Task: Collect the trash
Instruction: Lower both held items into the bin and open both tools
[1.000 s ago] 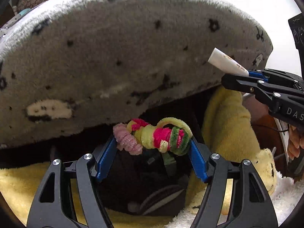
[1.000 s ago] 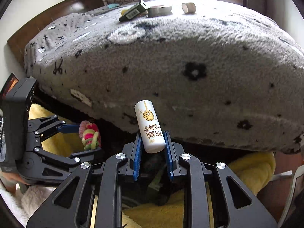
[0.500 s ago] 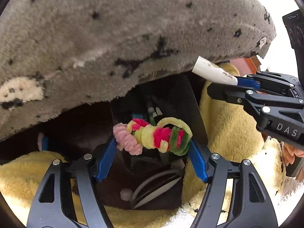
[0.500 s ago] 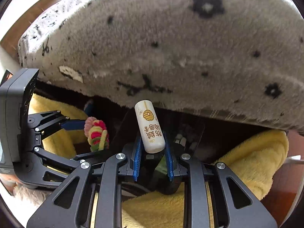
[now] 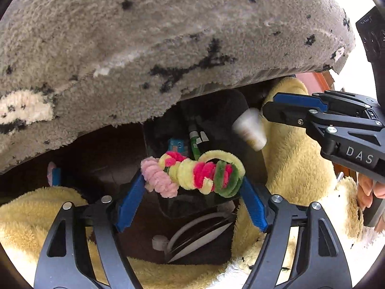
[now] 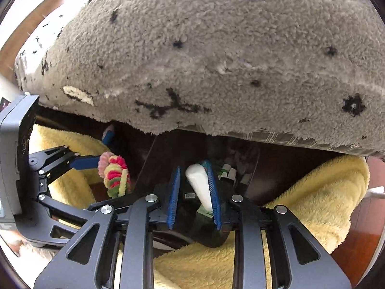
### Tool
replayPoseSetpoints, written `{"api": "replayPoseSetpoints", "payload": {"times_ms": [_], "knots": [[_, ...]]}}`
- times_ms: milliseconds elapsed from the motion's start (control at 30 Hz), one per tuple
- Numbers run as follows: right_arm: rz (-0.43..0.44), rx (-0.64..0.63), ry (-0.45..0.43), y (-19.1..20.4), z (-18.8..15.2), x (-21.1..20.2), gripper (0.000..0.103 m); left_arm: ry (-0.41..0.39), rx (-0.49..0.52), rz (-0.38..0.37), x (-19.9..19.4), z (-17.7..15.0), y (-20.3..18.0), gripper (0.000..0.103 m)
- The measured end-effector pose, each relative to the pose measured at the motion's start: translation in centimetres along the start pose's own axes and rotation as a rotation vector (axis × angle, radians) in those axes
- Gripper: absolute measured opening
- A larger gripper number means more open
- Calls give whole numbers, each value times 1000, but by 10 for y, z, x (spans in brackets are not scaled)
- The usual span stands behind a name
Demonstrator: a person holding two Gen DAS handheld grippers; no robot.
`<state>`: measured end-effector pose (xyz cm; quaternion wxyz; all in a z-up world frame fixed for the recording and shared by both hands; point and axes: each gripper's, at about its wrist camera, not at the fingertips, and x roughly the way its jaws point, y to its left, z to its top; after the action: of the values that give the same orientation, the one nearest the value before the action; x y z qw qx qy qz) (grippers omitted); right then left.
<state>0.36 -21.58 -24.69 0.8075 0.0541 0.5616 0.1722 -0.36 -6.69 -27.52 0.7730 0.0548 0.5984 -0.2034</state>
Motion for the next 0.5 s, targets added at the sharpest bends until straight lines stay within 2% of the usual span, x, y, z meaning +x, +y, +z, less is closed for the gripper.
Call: {"api": "replayPoseSetpoints", "payload": {"times_ms": [67,200,267,333,500], "knots": [[-10,8,-14,-1,3,-5,53,-15,-8,-1,-5,-1,2,81],[-29,19,-51,-6,7,-19,66,-54,-11,6,-19,0,3,91],[-42,23,-74,-9,9,-27,79,-74,-10,6,-26,1,3,95],[-59,24,-99,-9,11,-36,88,-97,-9,6,-33,2,2,95],[-78,11,-168,-7,20,-58,94,-163,-11,12,-58,5,4,95]]}}
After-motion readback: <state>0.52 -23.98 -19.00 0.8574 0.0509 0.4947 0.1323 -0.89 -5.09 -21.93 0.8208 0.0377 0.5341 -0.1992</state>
